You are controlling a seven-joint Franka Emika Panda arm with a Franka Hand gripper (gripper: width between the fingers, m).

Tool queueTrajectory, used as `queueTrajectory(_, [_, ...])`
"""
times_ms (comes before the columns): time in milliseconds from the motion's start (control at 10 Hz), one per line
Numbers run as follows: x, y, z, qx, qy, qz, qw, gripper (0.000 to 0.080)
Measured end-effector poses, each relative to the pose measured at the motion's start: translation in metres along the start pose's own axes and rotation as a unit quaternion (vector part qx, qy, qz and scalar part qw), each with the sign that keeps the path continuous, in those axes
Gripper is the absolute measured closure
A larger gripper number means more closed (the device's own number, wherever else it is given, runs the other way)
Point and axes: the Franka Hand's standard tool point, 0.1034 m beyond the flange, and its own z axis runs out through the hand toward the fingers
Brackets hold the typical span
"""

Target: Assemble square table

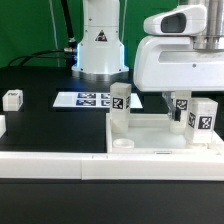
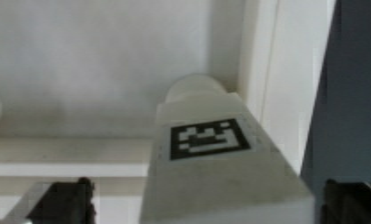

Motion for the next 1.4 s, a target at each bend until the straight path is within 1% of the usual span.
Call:
queueTrajectory(100, [0.0,0.0001,0.0,0.0,0.0,0.001,1.0,0.0178])
queueTrajectory(200, [-0.0001,-0.0003,0.0001,0.001,0.0,0.025,1.0,0.0368])
queueTrajectory(300, [-0.0002,-0.0008,0.0001,0.001,0.0,0.068,0.998,0.0368])
queueTrajectory(400, [-0.0002,-0.0009,0.0002,0.002,0.0,0.091,0.996,0.0511])
queueTrajectory(600, [-0.0003,-0.0005,0.0006,0.002,-0.001,0.171,0.985,0.0511])
queueTrajectory(700, [-0.0002,-0.0004,0.0005,-0.001,0.001,0.236,0.972,0.0511])
queueTrajectory(800, [-0.0007,-0.0005,-0.0001,-0.007,0.003,0.335,0.942,0.0511])
queueTrajectory(900, [-0.0013,-0.0013,-0.0005,-0.012,0.005,0.389,0.921,0.0511])
queueTrajectory(1000, [-0.0014,-0.0009,0.0006,-0.014,0.008,0.456,0.89,0.0511])
queueTrajectory(1100, [0.0023,0.0015,0.0012,-0.001,0.016,0.583,0.813,0.0509])
queueTrajectory(1200, [0.005,0.0057,0.0025,0.021,0.018,0.633,0.774,0.0509])
queueTrajectory(1300, [0.0043,0.007,0.003,0.034,0.011,0.679,0.733,0.0509])
queueTrajectory(1400, [0.0038,0.0079,0.0033,0.039,0.004,0.725,0.688,0.0509])
